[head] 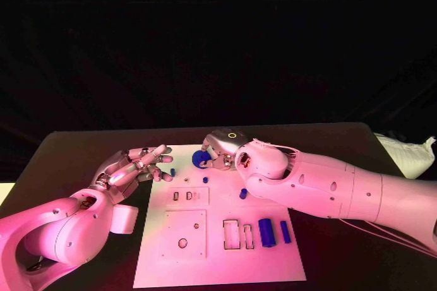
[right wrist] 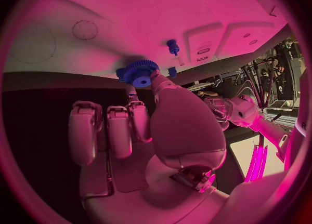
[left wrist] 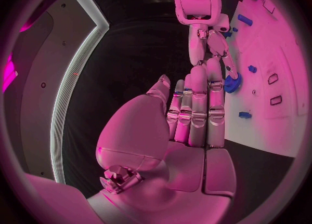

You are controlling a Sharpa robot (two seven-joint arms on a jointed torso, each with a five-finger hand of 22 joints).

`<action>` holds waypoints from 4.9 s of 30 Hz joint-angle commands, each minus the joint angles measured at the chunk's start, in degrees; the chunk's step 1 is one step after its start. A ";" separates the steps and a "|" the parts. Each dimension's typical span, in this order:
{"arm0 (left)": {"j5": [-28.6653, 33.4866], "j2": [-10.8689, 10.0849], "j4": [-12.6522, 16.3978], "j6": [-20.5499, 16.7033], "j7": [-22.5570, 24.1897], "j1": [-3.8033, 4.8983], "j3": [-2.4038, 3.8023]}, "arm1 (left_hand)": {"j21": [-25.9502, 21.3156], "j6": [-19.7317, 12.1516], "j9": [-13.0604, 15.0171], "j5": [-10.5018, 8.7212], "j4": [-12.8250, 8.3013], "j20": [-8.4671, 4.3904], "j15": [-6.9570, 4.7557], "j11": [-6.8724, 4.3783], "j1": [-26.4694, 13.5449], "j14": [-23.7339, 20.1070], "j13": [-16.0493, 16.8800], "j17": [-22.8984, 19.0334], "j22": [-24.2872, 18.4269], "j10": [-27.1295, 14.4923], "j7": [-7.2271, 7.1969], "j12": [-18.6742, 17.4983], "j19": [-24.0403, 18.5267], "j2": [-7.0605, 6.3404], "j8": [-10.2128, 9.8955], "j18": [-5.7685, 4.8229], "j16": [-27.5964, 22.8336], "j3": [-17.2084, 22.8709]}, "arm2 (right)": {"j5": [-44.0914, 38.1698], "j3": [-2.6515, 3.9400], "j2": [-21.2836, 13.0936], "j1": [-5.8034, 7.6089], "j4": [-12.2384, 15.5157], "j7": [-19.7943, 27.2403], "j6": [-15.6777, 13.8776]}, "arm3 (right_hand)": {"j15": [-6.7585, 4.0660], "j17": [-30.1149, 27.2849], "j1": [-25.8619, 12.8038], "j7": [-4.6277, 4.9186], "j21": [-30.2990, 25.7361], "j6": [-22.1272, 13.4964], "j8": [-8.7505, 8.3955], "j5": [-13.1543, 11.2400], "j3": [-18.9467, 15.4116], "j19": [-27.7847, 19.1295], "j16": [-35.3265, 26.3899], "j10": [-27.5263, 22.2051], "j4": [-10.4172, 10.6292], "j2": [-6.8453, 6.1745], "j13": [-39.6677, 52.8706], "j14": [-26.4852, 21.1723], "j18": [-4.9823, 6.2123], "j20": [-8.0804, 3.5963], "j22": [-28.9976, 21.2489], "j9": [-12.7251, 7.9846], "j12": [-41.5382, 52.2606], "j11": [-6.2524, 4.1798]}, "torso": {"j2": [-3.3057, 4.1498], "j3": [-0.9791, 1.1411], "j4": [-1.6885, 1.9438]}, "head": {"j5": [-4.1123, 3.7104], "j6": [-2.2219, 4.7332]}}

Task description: Assemble the parts on the task board

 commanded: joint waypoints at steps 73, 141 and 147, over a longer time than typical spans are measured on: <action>0.01 0.75 -1.03 1.88 0.02 0.03 0.02 | 0.60 -0.36 0.07 0.06 -0.69 0.00 -0.08 -0.05 0.98 -0.60 -0.06 0.19 0.32 -0.46 0.11 -0.46 -0.83 -0.05 -0.57 0.43 -0.20 0.38 | 33.75 0.77 -24.49 0.23 4.03 24.60 0.55 | 0.59 9.56 7.89 0.57 -0.58 -1.10 0.05 6.35 -7.60 -0.30 0.30 -0.48 -9.86 2.54 5.57 4.75 -0.69 0.94 -0.78 -1.91 -2.94 0.71 | -0.85 0.55 -1.65 | -1.07 0.91; 0.01 0.57 -0.93 1.70 -0.15 0.02 0.02 | 0.67 -0.36 0.08 0.06 -0.76 0.01 -0.06 -0.03 1.04 -0.65 -0.08 0.22 0.40 -0.47 0.13 -0.53 -0.93 -0.01 -0.60 0.43 -0.23 0.51 | 30.28 0.81 -20.52 -2.84 -2.71 23.99 -0.40 | -1.17 10.64 8.15 -2.06 -0.06 7.82 2.10 6.61 -1.54 0.33 0.84 0.53 -11.89 7.77 6.48 5.02 -0.91 -0.51 0.38 -0.86 -1.87 -1.51 | -0.94 0.48 -1.47 | -1.73 -0.43; 0.01 0.52 -0.93 1.67 -0.15 0.02 0.02 | 0.67 -0.36 0.08 0.06 -0.76 0.01 -0.06 -0.03 1.04 -0.65 -0.08 0.22 0.40 -0.47 0.13 -0.53 -0.93 -0.01 -0.60 0.43 -0.23 0.51 | 30.89 1.08 -20.35 -2.84 -1.61 23.48 -3.24 | -1.60 10.86 8.12 -2.65 0.02 9.04 2.59 6.23 -0.41 0.43 0.96 0.70 -12.24 8.41 6.59 5.07 -0.94 -0.93 0.56 -0.50 -1.75 -2.01 | -0.97 0.47 -1.44 | -1.46 -0.36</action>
